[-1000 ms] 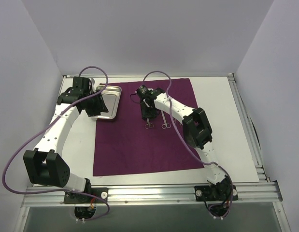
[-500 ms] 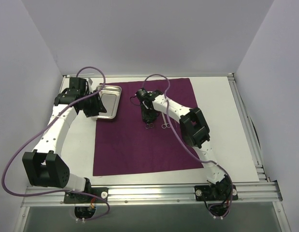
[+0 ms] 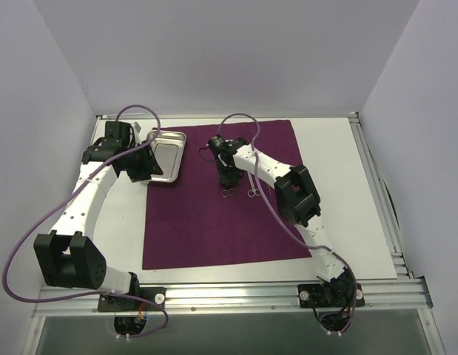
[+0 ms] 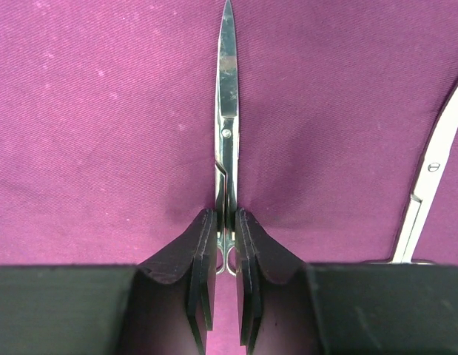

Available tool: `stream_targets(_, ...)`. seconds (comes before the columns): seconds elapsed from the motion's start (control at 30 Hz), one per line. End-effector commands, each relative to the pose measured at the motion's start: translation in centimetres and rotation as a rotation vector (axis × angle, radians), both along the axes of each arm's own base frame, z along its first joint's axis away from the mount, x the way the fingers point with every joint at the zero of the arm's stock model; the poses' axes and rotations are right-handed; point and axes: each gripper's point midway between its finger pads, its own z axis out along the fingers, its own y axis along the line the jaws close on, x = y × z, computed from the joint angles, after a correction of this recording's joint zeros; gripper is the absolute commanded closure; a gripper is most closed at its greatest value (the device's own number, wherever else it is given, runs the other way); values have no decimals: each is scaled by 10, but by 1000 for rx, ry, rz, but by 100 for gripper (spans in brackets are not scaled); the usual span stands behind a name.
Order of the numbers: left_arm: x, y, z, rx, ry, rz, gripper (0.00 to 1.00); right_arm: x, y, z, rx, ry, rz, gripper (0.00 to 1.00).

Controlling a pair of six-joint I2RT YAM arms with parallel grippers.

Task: Open and lay out the surgical kit
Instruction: Adjust the medical item in the surgical kit.

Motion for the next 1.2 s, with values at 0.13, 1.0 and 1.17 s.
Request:
stream_targets(0.13, 5, -2, 13, -22, -56, -16, 46, 1, 14, 39, 41, -27, 2, 100)
stream_targets(1.0, 12, -9, 2, -53, -18, -25, 41, -16, -47, 38, -32, 10, -24, 100)
stream_targets(1.17, 15, -9, 4, -55, -25, -30, 38, -14, -53, 27, -39, 19, -24, 100)
